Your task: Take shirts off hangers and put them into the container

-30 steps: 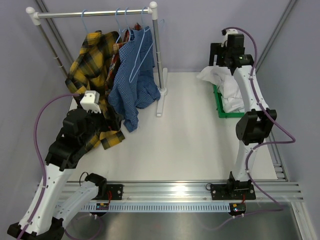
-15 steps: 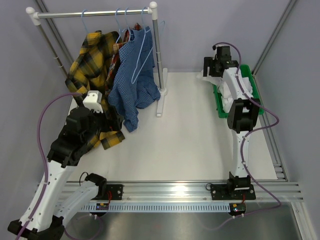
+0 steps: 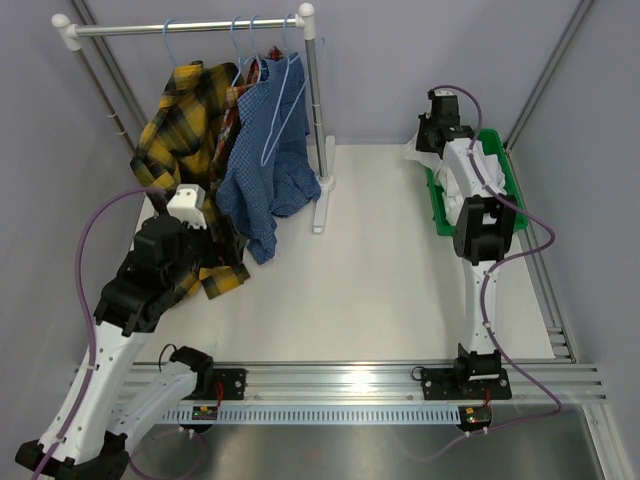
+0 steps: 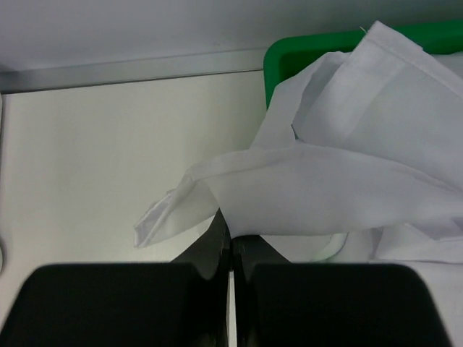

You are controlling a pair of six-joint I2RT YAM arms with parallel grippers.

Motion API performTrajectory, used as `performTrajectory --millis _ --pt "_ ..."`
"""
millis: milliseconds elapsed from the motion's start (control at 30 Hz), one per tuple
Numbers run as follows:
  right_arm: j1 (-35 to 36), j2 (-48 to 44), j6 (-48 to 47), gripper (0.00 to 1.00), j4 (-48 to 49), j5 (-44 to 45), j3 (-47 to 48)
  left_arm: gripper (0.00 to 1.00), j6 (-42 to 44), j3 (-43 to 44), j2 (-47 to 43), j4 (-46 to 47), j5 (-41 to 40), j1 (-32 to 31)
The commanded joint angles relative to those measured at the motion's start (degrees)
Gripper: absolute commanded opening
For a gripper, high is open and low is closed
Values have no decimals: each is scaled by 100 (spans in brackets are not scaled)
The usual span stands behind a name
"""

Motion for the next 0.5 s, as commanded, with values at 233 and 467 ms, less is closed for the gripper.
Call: performTrajectory --millis 233,467 --pt "-842 -2431 956 0 184 1429 -2564 99 -7 147 -214 86 -124 21" --pt "-1124 -1941 1053 0 -765 1422 -2908 99 28 208 -205 86 -97 21"
